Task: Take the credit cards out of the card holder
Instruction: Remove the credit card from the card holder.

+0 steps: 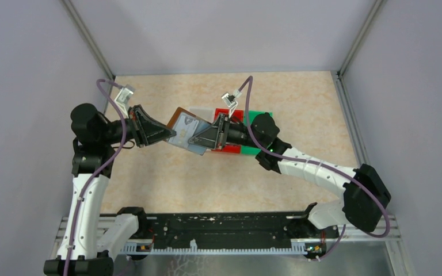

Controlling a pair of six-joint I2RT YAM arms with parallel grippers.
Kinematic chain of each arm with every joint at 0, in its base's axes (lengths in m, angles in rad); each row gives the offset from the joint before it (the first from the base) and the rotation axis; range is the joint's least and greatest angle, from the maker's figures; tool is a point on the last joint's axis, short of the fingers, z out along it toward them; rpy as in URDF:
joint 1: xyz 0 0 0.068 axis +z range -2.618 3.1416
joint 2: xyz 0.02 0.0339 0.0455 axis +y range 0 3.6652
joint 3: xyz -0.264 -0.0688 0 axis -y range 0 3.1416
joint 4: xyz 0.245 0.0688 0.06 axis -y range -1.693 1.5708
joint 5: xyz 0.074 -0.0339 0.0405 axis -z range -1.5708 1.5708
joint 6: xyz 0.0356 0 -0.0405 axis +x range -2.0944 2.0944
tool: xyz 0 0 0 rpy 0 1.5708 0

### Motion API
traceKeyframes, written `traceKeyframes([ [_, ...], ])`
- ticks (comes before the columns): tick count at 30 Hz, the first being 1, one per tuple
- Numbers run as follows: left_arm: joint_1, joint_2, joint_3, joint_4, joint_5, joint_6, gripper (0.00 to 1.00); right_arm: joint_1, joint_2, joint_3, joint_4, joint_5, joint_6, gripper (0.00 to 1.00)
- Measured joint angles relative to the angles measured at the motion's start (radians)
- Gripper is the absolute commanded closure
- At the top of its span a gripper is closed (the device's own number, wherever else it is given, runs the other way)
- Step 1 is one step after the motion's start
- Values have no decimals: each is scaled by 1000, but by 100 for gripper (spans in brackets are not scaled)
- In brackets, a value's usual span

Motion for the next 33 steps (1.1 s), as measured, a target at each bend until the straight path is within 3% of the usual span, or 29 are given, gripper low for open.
traceKeyframes([
  [5,1,-10,0,8,-5,14,91,0,14,0,30,4,32,100],
  [10,4,-15,0,8,-9,31,81,0,15,-1,45,-1,50,100],
  [19,2,-14,0,8,-4,10,80,1,14,-37,103,2,66,100],
  [33,0,-15,0,34,0,-38,98,1,-24,-76,125,5,63,100],
])
